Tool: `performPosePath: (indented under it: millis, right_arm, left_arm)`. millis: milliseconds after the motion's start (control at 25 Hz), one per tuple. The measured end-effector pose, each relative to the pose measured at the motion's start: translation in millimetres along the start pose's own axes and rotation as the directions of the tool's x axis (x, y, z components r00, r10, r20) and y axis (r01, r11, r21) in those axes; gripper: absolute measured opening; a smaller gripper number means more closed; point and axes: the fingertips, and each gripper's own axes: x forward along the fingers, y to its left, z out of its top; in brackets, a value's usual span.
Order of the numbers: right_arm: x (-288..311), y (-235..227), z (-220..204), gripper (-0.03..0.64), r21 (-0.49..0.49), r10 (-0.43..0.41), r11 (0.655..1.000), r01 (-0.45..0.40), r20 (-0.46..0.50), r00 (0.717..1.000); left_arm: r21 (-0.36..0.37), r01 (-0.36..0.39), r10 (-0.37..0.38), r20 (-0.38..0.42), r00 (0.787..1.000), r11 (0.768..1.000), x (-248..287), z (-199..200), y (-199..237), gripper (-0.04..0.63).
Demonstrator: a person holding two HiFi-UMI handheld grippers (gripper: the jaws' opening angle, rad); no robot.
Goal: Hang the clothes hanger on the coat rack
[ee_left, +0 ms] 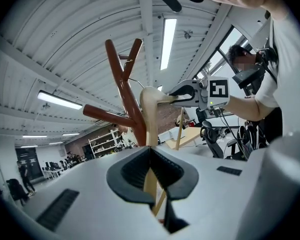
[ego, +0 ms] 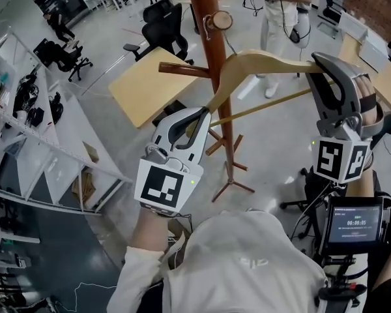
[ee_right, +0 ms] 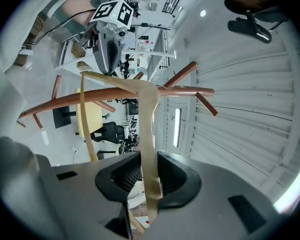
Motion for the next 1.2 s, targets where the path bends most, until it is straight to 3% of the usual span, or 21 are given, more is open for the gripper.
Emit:
performPosePath:
  millis: [160,280,440,640,760,880,1080,1200]
  right_arm:
    - [0.2,8.1,-1.0,0.107,0.048,0.008,0.999,-0.008,0.012,1.000]
    - [0.7,14.2,0.5,0.108,0.131,0.054,0.990,-0.060,0.050,0.997]
    - [0.6,23.7,8.4,0.109,0.280,0.153,0.941,-0.192,0.155,0.976]
    - [-2.6,23.2,16.9,0.115,0.343,0.178,0.902,-0.263,0.260,0.949]
    - [-5.8,21.6,21.8,0.134,0.360,0.211,0.872,-0.331,0.333,0.919]
    - [-11.6,19.1,26.0,0.146,0.397,0.236,0.825,-0.402,0.404,0.884]
    - [-24.0,-0.2,39.9,0.146,0.516,0.161,0.720,-0.464,0.527,0.835]
    - [-36.7,-16.6,56.9,0.146,0.540,0.098,0.653,-0.532,0.636,0.765]
  left_arm:
    - [0.002,-0.010,0.010,-0.004,1.000,1.000,1.1,-2.1,2.8,0.008]
    - [-0.019,-0.044,0.045,0.009,0.999,0.999,-0.6,-1.0,10.7,0.009]
    - [-0.025,-0.076,0.077,0.011,0.997,0.997,-5.3,-0.9,17.6,0.008]
    - [-0.013,-0.083,0.083,0.026,0.996,0.996,-10.1,5.0,16.3,0.008]
    - [-0.010,-0.073,0.074,0.045,0.996,0.997,-12.8,10.6,14.2,0.008]
    - [-0.011,-0.068,0.069,0.063,0.996,0.998,-16.9,16.2,13.7,0.009]
    - [-0.009,-0.087,0.088,0.082,0.993,0.996,-26.6,23.5,16.3,0.009]
    - [-0.008,-0.098,0.098,0.098,0.990,0.995,-34.5,29.2,15.3,0.009]
